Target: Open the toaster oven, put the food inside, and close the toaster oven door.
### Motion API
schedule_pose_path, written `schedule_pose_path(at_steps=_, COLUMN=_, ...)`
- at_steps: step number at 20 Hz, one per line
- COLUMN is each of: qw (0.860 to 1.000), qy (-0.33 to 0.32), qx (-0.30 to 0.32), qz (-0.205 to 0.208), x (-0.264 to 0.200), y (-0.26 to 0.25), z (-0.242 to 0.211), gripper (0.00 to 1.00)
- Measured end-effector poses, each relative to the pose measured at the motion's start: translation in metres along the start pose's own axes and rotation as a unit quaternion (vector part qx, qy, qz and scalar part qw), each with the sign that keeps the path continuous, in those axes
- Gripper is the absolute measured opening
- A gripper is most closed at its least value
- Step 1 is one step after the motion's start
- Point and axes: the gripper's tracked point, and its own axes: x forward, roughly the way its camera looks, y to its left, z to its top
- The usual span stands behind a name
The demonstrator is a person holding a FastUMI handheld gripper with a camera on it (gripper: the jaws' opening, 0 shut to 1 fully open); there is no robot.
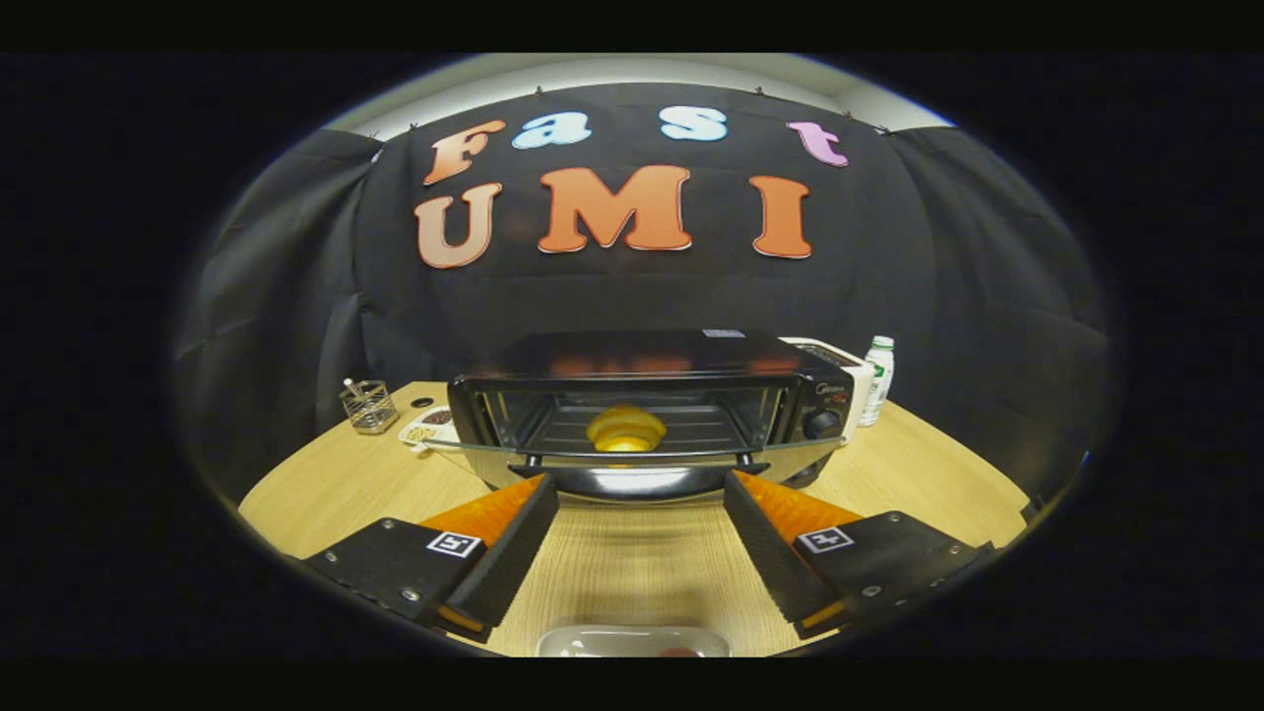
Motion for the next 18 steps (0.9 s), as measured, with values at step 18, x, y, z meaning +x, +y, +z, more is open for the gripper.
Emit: schedule_pose_path(at_steps=18, qw=0.999, qy=-0.036, qx=0.007, qz=0.040, x=-0.009, y=0.034, z=0.038, gripper=1.00)
